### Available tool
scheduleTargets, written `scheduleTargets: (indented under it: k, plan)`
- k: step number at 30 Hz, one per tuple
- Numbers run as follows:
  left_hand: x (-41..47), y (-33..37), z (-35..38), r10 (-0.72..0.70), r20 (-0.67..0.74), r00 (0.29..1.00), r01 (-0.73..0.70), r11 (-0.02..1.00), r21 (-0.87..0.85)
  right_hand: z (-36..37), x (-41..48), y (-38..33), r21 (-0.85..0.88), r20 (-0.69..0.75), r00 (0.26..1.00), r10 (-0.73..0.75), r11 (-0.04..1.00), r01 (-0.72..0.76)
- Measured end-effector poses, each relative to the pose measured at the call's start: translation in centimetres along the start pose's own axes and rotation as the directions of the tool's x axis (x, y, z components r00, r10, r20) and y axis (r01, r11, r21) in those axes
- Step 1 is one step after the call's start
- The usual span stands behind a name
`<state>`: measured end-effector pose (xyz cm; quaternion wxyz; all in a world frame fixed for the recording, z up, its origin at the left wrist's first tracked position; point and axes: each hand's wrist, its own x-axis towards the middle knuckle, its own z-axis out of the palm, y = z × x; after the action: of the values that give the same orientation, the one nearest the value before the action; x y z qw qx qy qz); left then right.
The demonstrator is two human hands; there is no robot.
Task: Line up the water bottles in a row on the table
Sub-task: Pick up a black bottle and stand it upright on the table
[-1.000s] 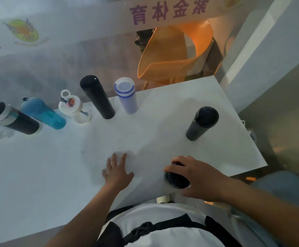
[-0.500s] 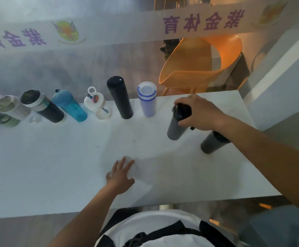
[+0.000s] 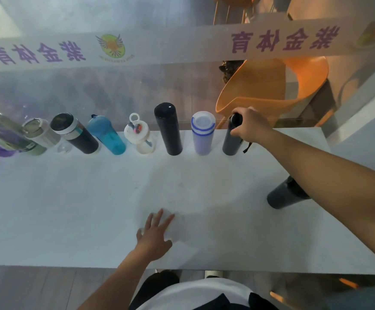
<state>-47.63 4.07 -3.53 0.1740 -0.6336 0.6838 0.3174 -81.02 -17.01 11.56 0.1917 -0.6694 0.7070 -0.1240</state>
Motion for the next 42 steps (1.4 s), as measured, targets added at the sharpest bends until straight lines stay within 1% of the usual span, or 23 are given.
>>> scheduleTargets:
  k: [3,13,20,23,26,29,31,34,37,40,42]
  plan:
    - [0.0,0.0,0.0,0.001,0.0,1.0,-0.001,1.0,0.002,0.2,0.5,0.1,0.018,0.001,1.0,0.021,1.0,-0.021]
    - [-0.2,0.1,-0.3,0.007,0.004,1.0,-0.007,1.0,0.018,0.2,0.8,0.2,0.026,0.061,0.998,0.016,1.0,-0.018]
    - [0.3,0.9,-1.6,-0.031,0.032,0.999,0.033,0.999,-0.034,-1.7,-0.3,0.2,0.017,0.065,0.997,0.033,0.999,-0.035]
    - [1.0,2.3,-2.7,-0.037,0.003,0.999,0.037,0.998,-0.044,-3.8,-2.3,0.2,-0.011,0.035,0.999,0.027,1.0,-0.027]
    - [1.8,4.0,-3.3,0.0,-0.031,1.0,-0.001,0.999,-0.033,-6.0,-5.8,0.4,0.021,0.04,0.999,0.017,1.0,-0.018]
    - [2.6,5.8,-3.3,0.05,-0.044,0.998,-0.051,0.999,-0.018,-7.7,-9.9,1.3,0.046,0.072,0.995,0.067,0.996,-0.071]
    - [3.0,7.0,-3.0,0.069,-0.04,0.997,-0.07,0.997,-0.016,-8.0,-12.5,2.5,0.008,0.056,0.989,0.135,0.991,-0.136]
    - [3.5,8.6,-2.4,0.082,-0.05,0.995,-0.083,0.996,-0.019,-7.4,-16.0,4.7,-0.043,0.042,0.981,0.191,0.981,-0.19]
    - [3.9,9.6,-1.8,0.078,-0.068,0.995,-0.078,0.997,-0.003,-5.7,-18.8,6.9,-0.031,0.052,0.974,0.221,0.975,-0.219]
    - [4.2,10.1,-1.2,0.062,-0.074,0.995,-0.062,0.998,-0.001,-3.4,-20.7,8.8,0.004,0.048,0.979,0.197,0.98,-0.197]
    - [4.2,10.3,-1.0,0.059,-0.077,0.995,-0.059,0.998,0.003,-2.0,-21.2,9.6,0.028,-0.013,0.987,0.159,0.987,-0.158]
